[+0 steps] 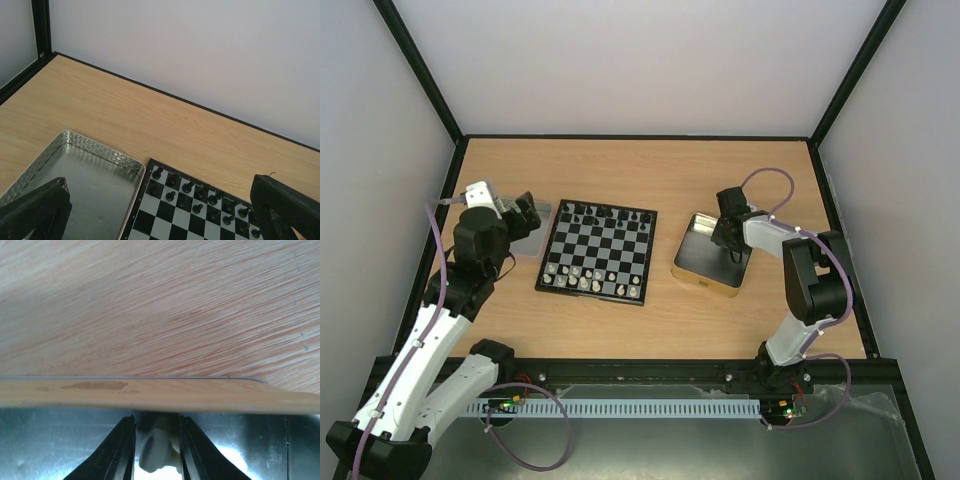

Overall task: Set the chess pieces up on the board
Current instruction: Pick up the chess piece from the storage box.

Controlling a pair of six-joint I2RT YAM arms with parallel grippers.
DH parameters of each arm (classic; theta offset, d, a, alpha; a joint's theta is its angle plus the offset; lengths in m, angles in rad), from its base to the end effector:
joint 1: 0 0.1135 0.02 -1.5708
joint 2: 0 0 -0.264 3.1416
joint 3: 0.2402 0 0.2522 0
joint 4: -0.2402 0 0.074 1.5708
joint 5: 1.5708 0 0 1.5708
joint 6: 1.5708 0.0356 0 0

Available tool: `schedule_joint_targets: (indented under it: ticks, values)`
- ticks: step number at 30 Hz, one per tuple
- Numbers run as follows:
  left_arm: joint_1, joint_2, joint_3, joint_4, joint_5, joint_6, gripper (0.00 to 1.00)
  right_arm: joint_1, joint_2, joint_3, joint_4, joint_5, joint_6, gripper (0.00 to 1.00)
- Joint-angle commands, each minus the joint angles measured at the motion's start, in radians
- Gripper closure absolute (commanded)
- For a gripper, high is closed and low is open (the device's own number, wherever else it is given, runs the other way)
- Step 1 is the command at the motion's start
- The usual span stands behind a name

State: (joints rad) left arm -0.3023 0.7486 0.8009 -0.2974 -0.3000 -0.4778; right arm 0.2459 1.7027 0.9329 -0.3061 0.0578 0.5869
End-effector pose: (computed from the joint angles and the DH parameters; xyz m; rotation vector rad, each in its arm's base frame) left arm 0.1681 -0.0414 0.3397 -0.3695 1.7757 -0.2829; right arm 0.3151 0.0770 0.1514 0.4703 2.6171 0.2014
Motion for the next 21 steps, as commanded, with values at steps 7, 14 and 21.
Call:
schedule_joint_targets:
  ticks: [7,14,21]
  values:
    - [0.007,0.005,-0.012,0.037,0.007,0.013,0.01,-0.002,-0.002,-0.002,-0.107,-0.069,-0.070,0.67]
    - [0.008,0.007,-0.011,0.037,0.009,0.012,0.01,-0.002,-0.023,-0.017,-0.138,-0.062,-0.075,0.69]
    - [0.008,0.007,-0.011,0.037,0.012,0.011,0.01,-0.002,-0.005,-0.017,-0.139,-0.036,-0.066,0.88]
